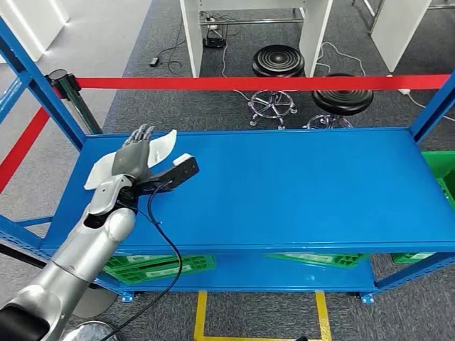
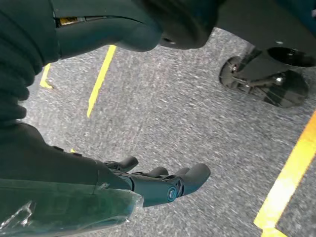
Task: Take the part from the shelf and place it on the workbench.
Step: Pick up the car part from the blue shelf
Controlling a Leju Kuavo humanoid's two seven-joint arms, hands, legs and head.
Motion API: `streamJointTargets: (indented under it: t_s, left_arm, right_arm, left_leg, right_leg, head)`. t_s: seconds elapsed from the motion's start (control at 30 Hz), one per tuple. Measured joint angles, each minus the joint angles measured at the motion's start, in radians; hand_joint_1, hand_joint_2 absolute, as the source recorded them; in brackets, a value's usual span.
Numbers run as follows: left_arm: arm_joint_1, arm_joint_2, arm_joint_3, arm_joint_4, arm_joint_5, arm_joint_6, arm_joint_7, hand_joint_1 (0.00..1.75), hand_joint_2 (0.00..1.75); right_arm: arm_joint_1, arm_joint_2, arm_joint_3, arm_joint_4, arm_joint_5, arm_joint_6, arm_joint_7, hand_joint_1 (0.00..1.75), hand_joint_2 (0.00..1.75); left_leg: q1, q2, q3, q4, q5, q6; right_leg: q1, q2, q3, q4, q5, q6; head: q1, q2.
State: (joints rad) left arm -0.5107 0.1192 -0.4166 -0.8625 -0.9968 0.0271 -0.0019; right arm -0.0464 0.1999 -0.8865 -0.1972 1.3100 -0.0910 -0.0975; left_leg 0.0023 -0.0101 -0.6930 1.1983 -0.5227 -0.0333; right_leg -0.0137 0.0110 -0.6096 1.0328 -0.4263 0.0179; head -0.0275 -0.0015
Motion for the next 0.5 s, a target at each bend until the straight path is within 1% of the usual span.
streamJointTargets:
  t_s: [0.03, 0.07, 0.1, 0.13, 0.17, 0.2, 0.23, 0.27, 0.3, 0.33, 0.4, 0.43, 0.47, 0.5]
  left_arm:
    - [0.001, 0.0, 0.0, 0.008, -0.002, 0.0, 0.001, 0.0, 1.75]
    - [0.002, 0.0, 0.0, 0.014, -0.003, 0.0, 0.003, 0.0, 1.75]
    - [0.003, 0.0, 0.0, 0.027, -0.006, -0.001, 0.006, 0.0, 1.75]
    - [0.004, 0.0, 0.001, 0.038, -0.008, -0.001, 0.009, 0.0, 1.75]
    - [0.005, -0.001, 0.001, 0.046, -0.009, -0.001, 0.011, 0.0, 1.75]
    - [0.004, -0.001, 0.002, 0.052, -0.009, 0.0, 0.012, 0.0, 1.75]
    - [0.002, -0.001, 0.002, 0.057, -0.009, 0.0, 0.013, 0.0, 1.75]
    - [0.001, -0.002, 0.002, 0.061, -0.009, 0.0, 0.013, 0.0, 1.75]
    - [0.0, -0.002, 0.002, 0.065, -0.01, 0.0, 0.013, 0.0, 1.75]
    - [-0.001, -0.003, 0.002, 0.07, -0.01, 0.0, 0.014, 0.0, 1.75]
    - [0.0, -0.004, 0.002, 0.077, -0.01, 0.0, 0.014, 0.0, 1.75]
    - [-0.001, -0.004, 0.003, 0.079, -0.01, 0.0, 0.015, 0.0, 1.75]
    - [-0.002, -0.005, 0.003, 0.082, -0.01, 0.0, 0.015, 0.0, 1.75]
    - [-0.003, -0.006, 0.003, 0.084, -0.01, 0.001, 0.016, 0.0, 1.75]
  right_arm:
    - [0.001, 0.0, 0.0, 0.0, 0.002, 0.0, 0.001, 0.0, 1.75]
    - [0.001, 0.0, 0.0, 0.0, 0.004, 0.0, 0.002, 0.0, 1.75]
    - [0.002, 0.0, 0.0, 0.0, 0.008, 0.0, 0.003, 0.0, 1.75]
    - [0.003, 0.0, 0.0, 0.0, 0.011, 0.0, 0.004, 0.0, 1.75]
    - [0.003, 0.0, 0.0, 0.0, 0.012, 0.001, 0.004, 0.0, 1.75]
    - [0.003, 0.0, 0.0, 0.0, 0.012, 0.001, 0.004, 0.0, 1.75]
    - [0.002, 0.0, 0.0, 0.0, 0.013, 0.001, 0.004, 0.0, 1.75]
    - [0.001, 0.0, 0.0, 0.0, 0.013, 0.001, 0.004, 0.0, 1.75]
    - [0.001, 0.0, 0.0, 0.0, 0.013, 0.001, 0.004, 0.0, 1.75]
    - [0.001, 0.0, 0.0, 0.0, 0.013, 0.001, 0.004, 0.0, 1.75]
    - [0.001, 0.0, 0.0, 0.0, 0.013, 0.001, 0.004, 0.0, 1.75]
    - [0.001, 0.0, 0.0, 0.0, 0.013, 0.001, 0.004, 0.0, 1.75]
    - [0.001, 0.0, 0.0, 0.0, 0.013, 0.001, 0.004, 0.0, 1.75]
    - [0.0, 0.0, 0.0, 0.0, 0.013, 0.001, 0.004, 0.0, 1.75]
  left_leg:
    - [0.0, 0.0, -0.017, 0.036, -0.012, -0.001]
    - [0.0, 0.0, -0.028, 0.056, -0.015, -0.001]
    - [0.0, 0.0, -0.045, 0.089, -0.019, -0.001]
    - [0.0, 0.0, -0.044, 0.084, -0.003, 0.0]
    - [0.0, 0.0, -0.023, 0.04, 0.028, 0.002]
    - [0.001, 0.001, 0.009, -0.027, 0.065, 0.004]
    - [0.0, 0.002, 0.044, -0.096, 0.092, 0.006]
    - [0.0, 0.002, 0.069, -0.148, 0.107, 0.008]
    - [-0.001, 0.003, 0.082, -0.178, 0.111, 0.012]
    - [-0.002, 0.002, 0.085, -0.189, 0.107, 0.016]
    - [-0.002, 0.002, 0.084, -0.194, 0.11, 0.028]
    - [0.0, 0.002, 0.085, -0.196, 0.112, 0.035]
    - [0.002, 0.002, 0.086, -0.198, 0.113, 0.041]
    - [0.003, 0.002, 0.086, -0.198, 0.114, 0.045]
  right_leg:
    - [0.0, 0.0, 0.0, 0.0, 0.0, 0.0]
    - [0.0, 0.0, 0.0, 0.0, 0.0, 0.0]
    - [0.0, 0.0, 0.0, 0.0, 0.0, -0.001]
    - [0.0, 0.0, 0.001, 0.0, 0.0, -0.001]
    - [0.0, 0.0, 0.002, 0.0, -0.001, 0.0]
    - [0.0, 0.0, 0.003, 0.0, -0.001, 0.001]
    - [0.002, 0.001, 0.003, 0.002, -0.002, 0.003]
    - [0.004, 0.001, 0.001, 0.002, -0.002, 0.007]
    - [0.006, 0.001, -0.001, 0.002, -0.001, 0.012]
    - [0.007, 0.001, -0.003, 0.001, 0.0, 0.017]
    - [0.005, 0.0, -0.005, 0.0, -0.001, 0.028]
    - [0.004, -0.001, -0.012, 0.014, -0.011, 0.033]
    - [0.004, -0.002, -0.029, 0.048, -0.032, 0.038]
    - [0.004, -0.003, -0.055, 0.103, -0.061, 0.042]
  head:
    - [0.0, 0.0]
    - [0.0, 0.0]
    - [0.0, 0.0]
    - [0.0, 0.0]
    - [0.0, 0.0]
    - [-0.001, 0.0]
    - [-0.001, 0.0]
    - [0.0, 0.0]
    - [0.0, 0.0]
    - [0.001, 0.0]
    - [0.0, 0.0]
    - [0.003, 0.0]
    - [0.005, 0.0]
    - [0.008, 0.0]
